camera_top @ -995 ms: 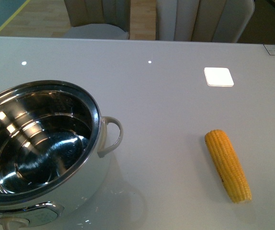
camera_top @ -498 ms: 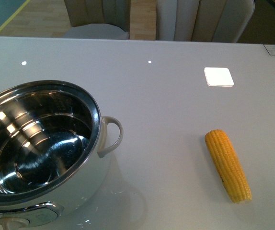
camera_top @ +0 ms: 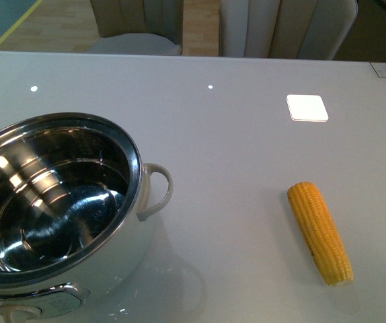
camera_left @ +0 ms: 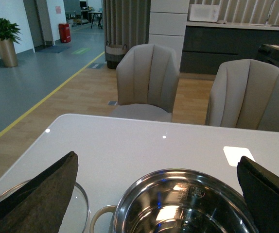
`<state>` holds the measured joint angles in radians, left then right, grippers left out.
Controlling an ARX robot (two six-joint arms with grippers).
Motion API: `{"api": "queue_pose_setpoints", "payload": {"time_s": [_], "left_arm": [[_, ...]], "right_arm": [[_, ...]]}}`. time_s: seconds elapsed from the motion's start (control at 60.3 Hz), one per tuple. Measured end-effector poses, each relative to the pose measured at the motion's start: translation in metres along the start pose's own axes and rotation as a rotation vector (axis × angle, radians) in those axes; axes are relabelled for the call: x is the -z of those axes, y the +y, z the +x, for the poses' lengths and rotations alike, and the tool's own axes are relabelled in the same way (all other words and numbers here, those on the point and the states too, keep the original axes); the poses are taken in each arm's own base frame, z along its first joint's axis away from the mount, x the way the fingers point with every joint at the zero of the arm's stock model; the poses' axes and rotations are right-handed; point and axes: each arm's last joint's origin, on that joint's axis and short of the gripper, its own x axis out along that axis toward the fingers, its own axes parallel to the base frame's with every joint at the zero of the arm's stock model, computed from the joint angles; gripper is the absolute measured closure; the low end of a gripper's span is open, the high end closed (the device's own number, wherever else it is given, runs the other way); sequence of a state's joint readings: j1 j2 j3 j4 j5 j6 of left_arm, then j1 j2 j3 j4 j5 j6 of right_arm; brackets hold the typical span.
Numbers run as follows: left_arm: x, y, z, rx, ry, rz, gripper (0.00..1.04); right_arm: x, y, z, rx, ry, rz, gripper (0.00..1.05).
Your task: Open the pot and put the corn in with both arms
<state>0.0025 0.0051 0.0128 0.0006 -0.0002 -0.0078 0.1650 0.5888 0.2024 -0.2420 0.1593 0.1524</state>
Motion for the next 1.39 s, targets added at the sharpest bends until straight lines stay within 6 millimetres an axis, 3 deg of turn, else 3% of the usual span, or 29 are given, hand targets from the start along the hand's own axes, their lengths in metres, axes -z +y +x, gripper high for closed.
{"api": "queue_pose_setpoints", "payload": {"time_s": [0.116, 0.365, 0.481, 0.614, 1.045, 1.327, 1.394], "left_arm": [[0.0, 0.0, 0.0, 0.0, 0.0, 0.0, 0.07], [0.0, 0.0, 0.0, 0.0, 0.0, 0.0, 0.07], [0.0, 0.0, 0.0, 0.0, 0.0, 0.0, 0.07], [0.0, 0.0, 0.0, 0.0, 0.0, 0.0, 0.07], [0.0, 0.0, 0.0, 0.0, 0.0, 0.0, 0.07], [0.0, 0.0, 0.0, 0.0, 0.0, 0.0, 0.07], [0.0, 0.0, 0.0, 0.0, 0.0, 0.0, 0.07]], "right_arm": [[-0.005, 0.007, 0.022, -0.028, 0.036, -0.037, 0.09], [-0.024, 0.037, 0.103, -0.096, 0.113, -0.131, 0.09], [-0.017, 0.046, 0.14, -0.092, 0.193, -0.196, 0.09], [-0.003, 0.051, 0.167, -0.089, 0.273, -0.242, 0.09], [0.016, 0.067, 0.218, -0.103, 0.362, -0.311, 0.09], [0.034, 0.07, 0.233, -0.077, 0.431, -0.333, 0.09], [0.035, 0.071, 0.234, -0.076, 0.435, -0.33, 0.17]]}}
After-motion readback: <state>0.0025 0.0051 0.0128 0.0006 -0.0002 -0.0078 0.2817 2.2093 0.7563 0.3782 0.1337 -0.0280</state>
